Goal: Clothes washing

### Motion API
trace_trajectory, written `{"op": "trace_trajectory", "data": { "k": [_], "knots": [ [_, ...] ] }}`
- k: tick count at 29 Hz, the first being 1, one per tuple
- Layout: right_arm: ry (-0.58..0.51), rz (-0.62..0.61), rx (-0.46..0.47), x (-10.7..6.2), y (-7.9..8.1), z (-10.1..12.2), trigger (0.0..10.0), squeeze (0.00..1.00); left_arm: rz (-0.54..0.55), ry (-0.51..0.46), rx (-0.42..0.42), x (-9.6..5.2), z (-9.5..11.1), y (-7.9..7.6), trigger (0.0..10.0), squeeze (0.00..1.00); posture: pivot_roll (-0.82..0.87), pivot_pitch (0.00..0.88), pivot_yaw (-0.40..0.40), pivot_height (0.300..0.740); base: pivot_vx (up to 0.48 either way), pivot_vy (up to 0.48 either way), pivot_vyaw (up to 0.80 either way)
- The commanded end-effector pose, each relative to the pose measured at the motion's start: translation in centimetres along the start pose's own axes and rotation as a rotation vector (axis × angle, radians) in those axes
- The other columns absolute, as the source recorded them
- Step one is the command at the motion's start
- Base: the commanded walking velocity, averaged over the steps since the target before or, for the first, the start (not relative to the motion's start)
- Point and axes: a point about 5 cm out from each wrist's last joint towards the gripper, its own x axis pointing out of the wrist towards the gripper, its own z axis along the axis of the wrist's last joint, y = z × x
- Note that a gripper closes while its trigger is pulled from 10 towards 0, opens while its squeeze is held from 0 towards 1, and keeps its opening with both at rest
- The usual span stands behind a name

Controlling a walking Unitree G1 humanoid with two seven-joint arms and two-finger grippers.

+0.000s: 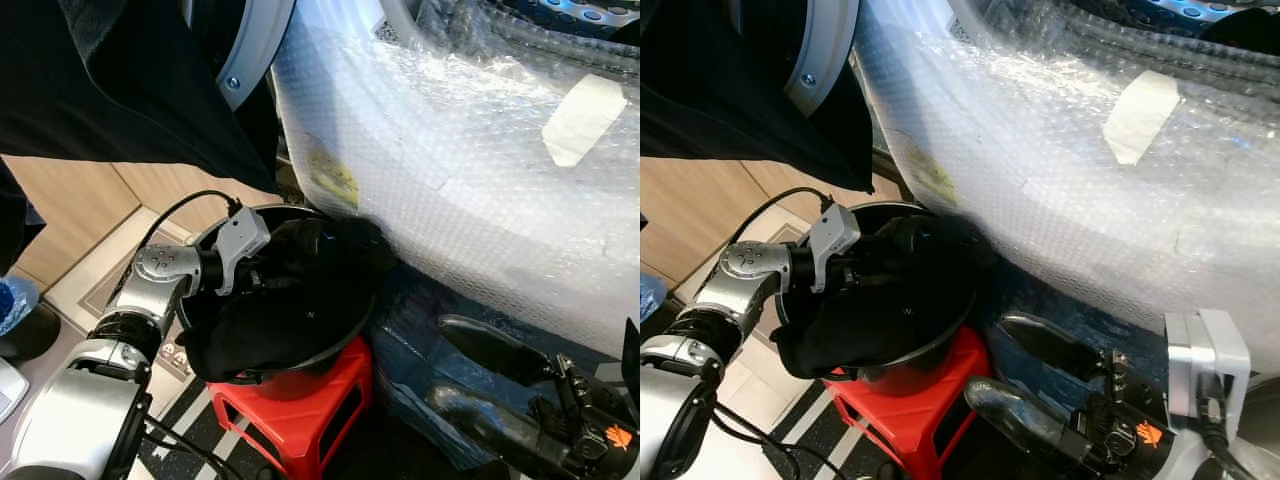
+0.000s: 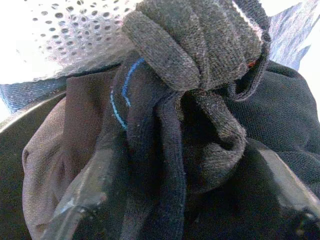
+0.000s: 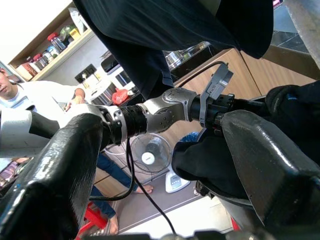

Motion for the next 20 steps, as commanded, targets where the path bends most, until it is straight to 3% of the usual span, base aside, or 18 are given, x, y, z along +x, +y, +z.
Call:
{"op": "trace_trajectory", "data": {
  "k": [1,20],
  "knots": [
    [0.002,0.037,-0.019,0.23,0.89,0.24,10.0,0.00,-0.007,0.006,0.009,-0.13,-0.20,-0.09,0.0,0.00,-0.20,0.338,0.098,0.740,0.000,0.000,0.00],
    [-0.002,0.034,-0.015,0.41,0.54,-0.05,10.0,0.00,-0.006,-0.002,0.044,-0.58,-0.28,-0.11,0.0,0.00,-0.19,0.310,0.104,0.740,0.000,0.000,0.00]
  ]
}}
